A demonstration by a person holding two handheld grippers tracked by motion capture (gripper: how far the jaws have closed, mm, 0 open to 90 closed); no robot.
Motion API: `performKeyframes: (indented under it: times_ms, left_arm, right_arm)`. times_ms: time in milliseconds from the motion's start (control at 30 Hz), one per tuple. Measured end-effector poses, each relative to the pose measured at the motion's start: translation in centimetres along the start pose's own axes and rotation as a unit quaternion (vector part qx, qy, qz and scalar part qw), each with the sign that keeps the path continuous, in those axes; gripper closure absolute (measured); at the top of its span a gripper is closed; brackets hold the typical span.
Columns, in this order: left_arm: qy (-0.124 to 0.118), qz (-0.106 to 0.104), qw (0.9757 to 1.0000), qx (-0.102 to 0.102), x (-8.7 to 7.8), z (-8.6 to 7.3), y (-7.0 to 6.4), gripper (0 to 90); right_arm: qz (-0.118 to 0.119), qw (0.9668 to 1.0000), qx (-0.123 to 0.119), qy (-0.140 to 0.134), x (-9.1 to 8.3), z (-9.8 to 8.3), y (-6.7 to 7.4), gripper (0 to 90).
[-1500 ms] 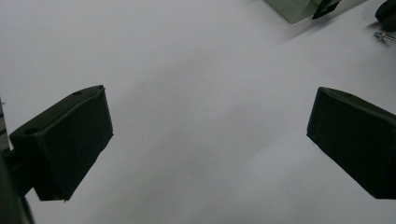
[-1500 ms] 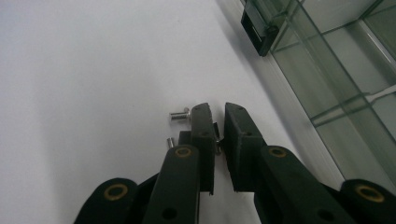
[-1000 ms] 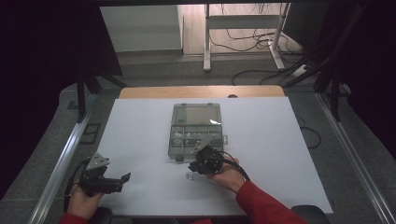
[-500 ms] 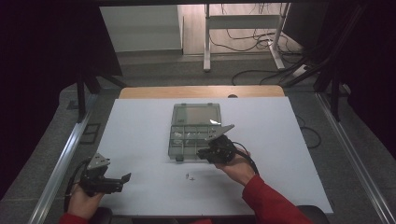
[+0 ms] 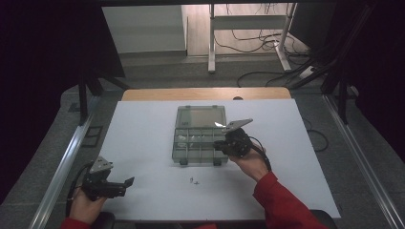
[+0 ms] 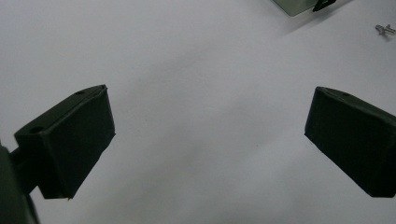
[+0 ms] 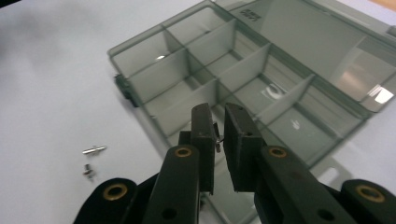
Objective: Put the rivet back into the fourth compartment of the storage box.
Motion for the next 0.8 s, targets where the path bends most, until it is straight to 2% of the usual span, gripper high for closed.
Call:
performKeyframes:
  times_ms: [100,300,333,633,800]
  left_arm:
    - [0.001,0.0,1.0,0.001,0.0,0.0,0.0,1.9]
    - [0.001,0.0,1.0,0.001,0.0,0.0,0.0,1.9]
    - [0.001,0.0,1.0,0.001,0.0,0.0,0.0,1.9]
    - [0.002,0.0,1.0,0.001,0.1,0.0,0.0,1.9]
    - [0.003,0.0,1.0,0.003,0.1,0.0,-0.1,1.9]
  right_arm:
    - [-0.015,0.9999,-0.002,0.003,0.1,0.0,-0.7,82.0]
    - [-0.026,0.9996,0.004,0.005,0.4,0.0,-1.7,82.0]
    - [-0.031,0.9995,0.005,0.004,0.5,0.0,-2.2,82.1]
    - [-0.043,0.9988,0.026,0.0,1.3,-0.1,-4.2,81.9]
    - [-0.045,0.9985,0.03,0.0,1.7,-0.2,-4.7,81.8]
Point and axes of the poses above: each handheld gripper's, and its own axes: x roughly forward along the jaws, z roughly out of its top, y roughly to its left, the point moved 2 cm from there along x, roughly forward along the jaws, and after that the axes turned 3 degrees about -y, right-handed, at the moved point
